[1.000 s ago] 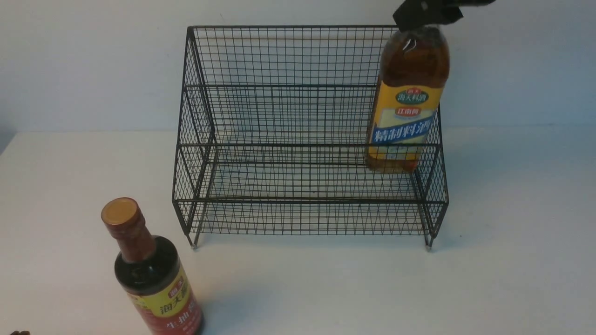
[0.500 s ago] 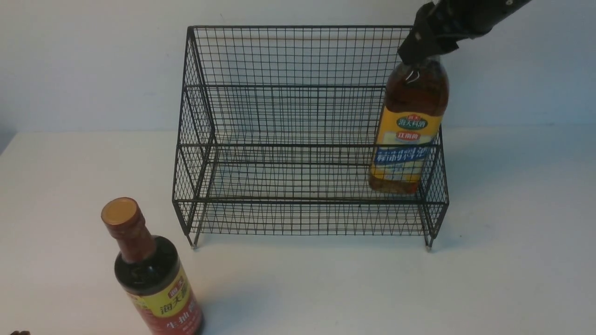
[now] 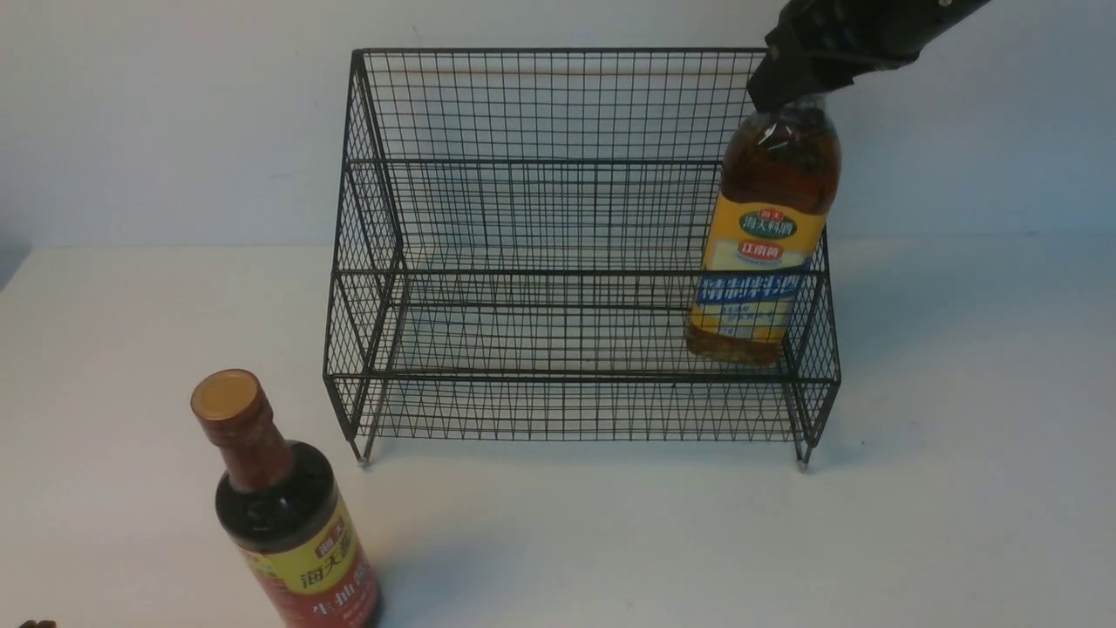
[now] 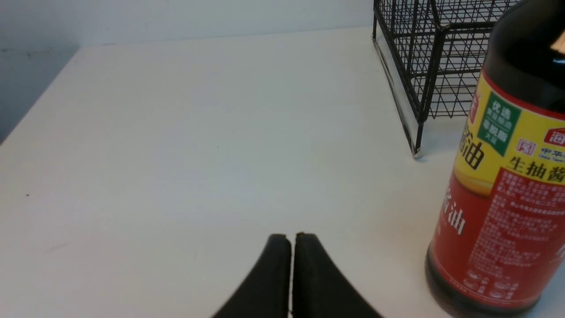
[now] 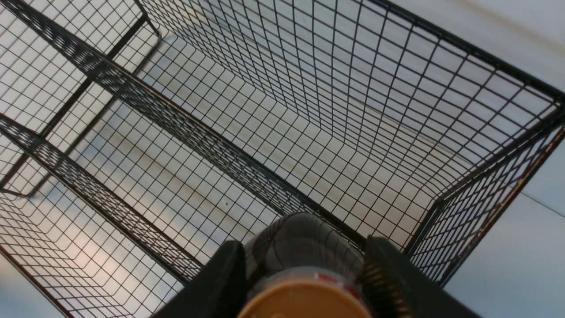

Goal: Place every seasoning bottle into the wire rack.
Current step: Use the right arm to put the condiment bottle back on the shelf

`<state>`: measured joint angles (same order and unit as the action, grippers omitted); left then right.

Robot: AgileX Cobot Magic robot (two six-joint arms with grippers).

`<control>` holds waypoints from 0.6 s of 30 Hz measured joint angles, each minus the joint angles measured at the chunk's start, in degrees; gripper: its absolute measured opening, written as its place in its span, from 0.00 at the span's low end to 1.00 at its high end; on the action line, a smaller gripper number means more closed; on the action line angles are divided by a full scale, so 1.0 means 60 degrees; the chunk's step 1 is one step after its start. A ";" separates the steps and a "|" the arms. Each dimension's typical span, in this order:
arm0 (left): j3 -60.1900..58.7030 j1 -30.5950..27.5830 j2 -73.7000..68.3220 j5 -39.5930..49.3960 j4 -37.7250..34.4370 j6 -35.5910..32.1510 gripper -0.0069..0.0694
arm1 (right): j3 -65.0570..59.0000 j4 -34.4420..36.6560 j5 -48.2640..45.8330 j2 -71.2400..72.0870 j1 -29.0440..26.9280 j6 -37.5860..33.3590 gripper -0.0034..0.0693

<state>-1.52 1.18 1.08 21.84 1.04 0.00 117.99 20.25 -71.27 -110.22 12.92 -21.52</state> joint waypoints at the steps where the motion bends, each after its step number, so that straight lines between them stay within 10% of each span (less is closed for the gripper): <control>1: 0.0000 0.0000 0.0000 0.0000 0.0000 0.0000 0.08 | 0.0000 0.0011 0.0000 0.0000 0.0000 0.0000 0.49; 18: 0.0000 0.0000 0.0000 0.0000 0.0000 0.0000 0.08 | 0.0000 0.0349 -0.0209 0.0565 0.0000 0.0328 0.78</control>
<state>-1.52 1.18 1.08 21.84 1.04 0.00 117.99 22.34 -72.52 -106.84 12.92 -19.55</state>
